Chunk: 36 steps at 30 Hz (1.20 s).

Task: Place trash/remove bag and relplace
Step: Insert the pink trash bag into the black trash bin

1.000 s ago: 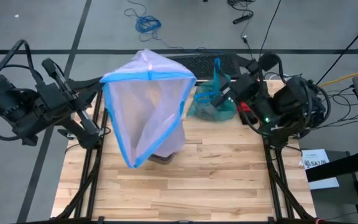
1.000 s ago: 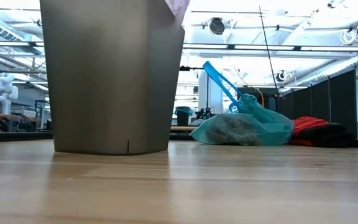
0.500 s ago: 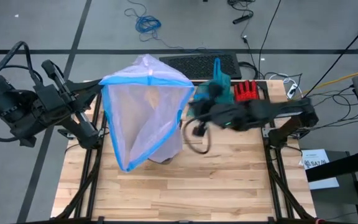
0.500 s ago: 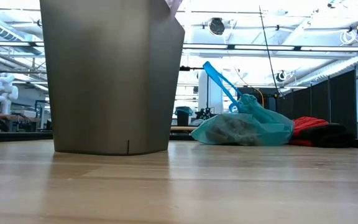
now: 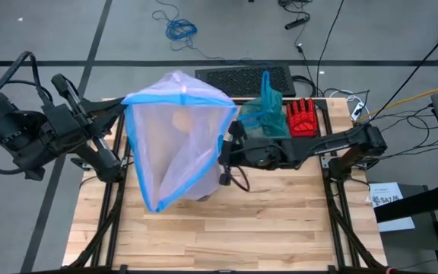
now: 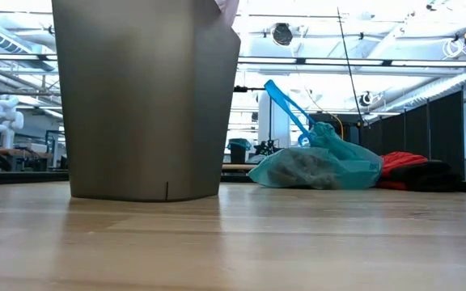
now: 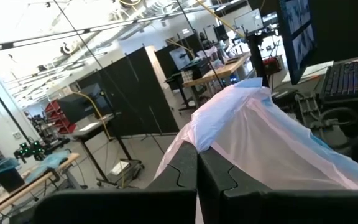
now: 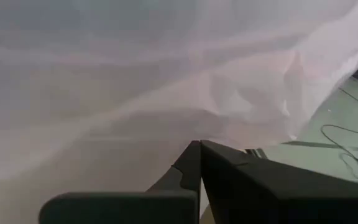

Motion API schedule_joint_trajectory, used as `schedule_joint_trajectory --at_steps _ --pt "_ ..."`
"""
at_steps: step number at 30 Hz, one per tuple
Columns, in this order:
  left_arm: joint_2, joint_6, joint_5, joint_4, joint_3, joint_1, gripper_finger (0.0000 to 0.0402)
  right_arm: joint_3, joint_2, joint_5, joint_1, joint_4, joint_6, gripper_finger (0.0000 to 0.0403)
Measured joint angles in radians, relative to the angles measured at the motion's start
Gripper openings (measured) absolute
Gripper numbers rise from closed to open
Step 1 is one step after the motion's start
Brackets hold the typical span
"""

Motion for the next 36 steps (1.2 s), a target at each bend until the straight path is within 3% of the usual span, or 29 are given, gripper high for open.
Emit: schedule_joint_trajectory --at_steps 6,10,19,32,36 --pt "0.014 0.0 0.0 -0.001 -0.007 0.0 0.0 -0.001 0.099 -0.045 -0.032 0.113 -0.021 0.0" --pt "0.018 0.0 0.0 -0.001 -0.007 0.0 0.0 0.038 0.179 -0.071 -0.051 0.095 -0.028 0.0" --pt "0.02 -0.004 0.0 -0.002 -0.007 0.0 0.0 0.307 0.232 -0.072 -0.037 0.007 -0.136 0.0" --pt "0.024 -0.204 -0.001 -0.2 -0.007 0.0 0.0 0.298 0.39 -0.078 -0.065 -0.156 -0.091 0.0" --pt "0.024 -0.299 0.0 -0.297 -0.007 0.0 0.0 0.298 0.377 -0.02 -0.069 -0.274 -0.074 0.0"
